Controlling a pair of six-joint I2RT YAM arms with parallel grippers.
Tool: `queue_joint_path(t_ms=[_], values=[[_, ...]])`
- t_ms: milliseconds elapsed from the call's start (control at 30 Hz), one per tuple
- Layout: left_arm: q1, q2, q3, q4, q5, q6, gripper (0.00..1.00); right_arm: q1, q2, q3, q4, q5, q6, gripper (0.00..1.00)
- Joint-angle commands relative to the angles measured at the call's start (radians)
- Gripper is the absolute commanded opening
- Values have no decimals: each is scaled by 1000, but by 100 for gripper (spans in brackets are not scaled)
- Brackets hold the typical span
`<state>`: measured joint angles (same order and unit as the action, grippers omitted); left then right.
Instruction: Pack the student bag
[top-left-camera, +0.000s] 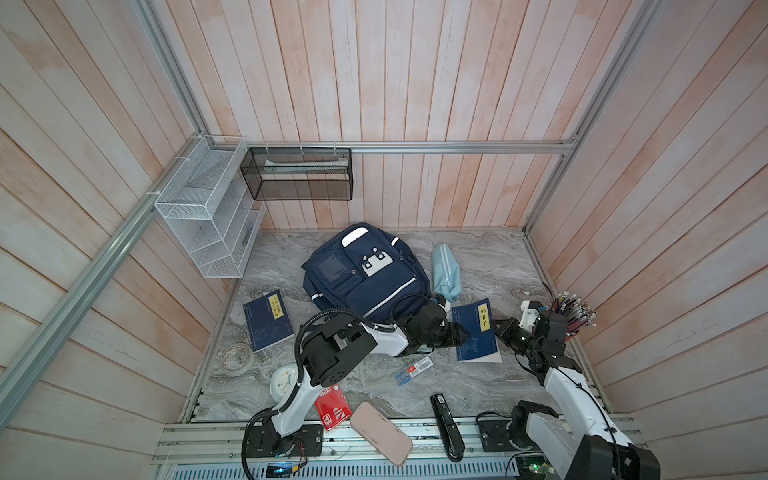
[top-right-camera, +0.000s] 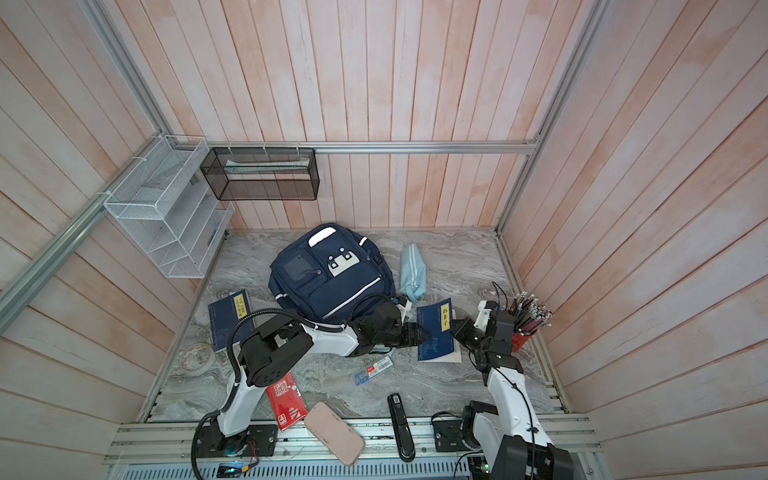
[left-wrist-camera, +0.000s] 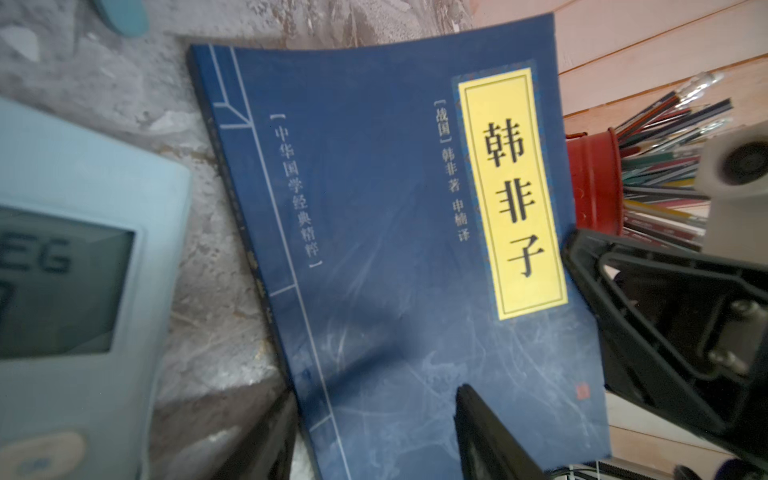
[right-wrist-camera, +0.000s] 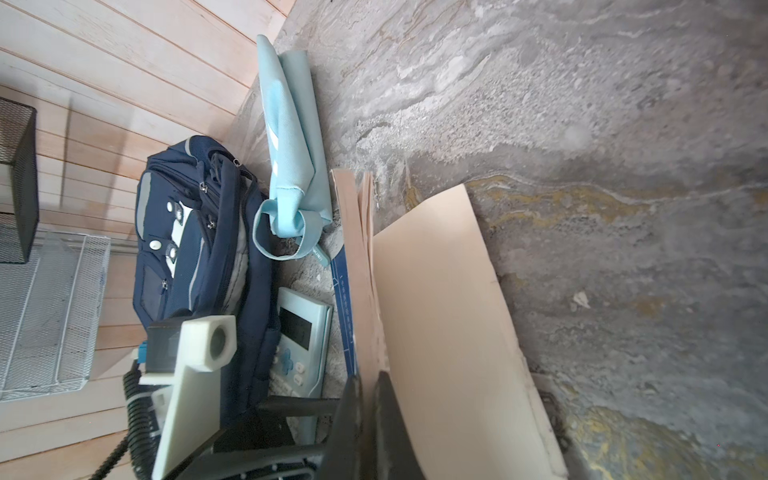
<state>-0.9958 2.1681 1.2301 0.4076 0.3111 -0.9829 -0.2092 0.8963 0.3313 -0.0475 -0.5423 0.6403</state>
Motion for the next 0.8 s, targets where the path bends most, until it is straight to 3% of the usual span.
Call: queue_joint_path(t_ms=[0, 300, 500, 700, 767], values=[[6, -45, -66, 91, 19, -25, 64, -17, -21, 16, -64, -117, 32, 0], [11, -94, -135, 148, 24, -45, 65, -63, -59, 29, -87, -192, 24, 0], [14, -119, -149, 99, -18, -30, 66, -86, -107, 58, -165, -137, -24, 0], [13, -62, -130, 266, 67, -80, 66, -85, -86, -36, -5, -333, 80, 0], [13, -47, -105, 260, 77, -86, 66, -86, -94, -34, -24, -339, 67, 0]])
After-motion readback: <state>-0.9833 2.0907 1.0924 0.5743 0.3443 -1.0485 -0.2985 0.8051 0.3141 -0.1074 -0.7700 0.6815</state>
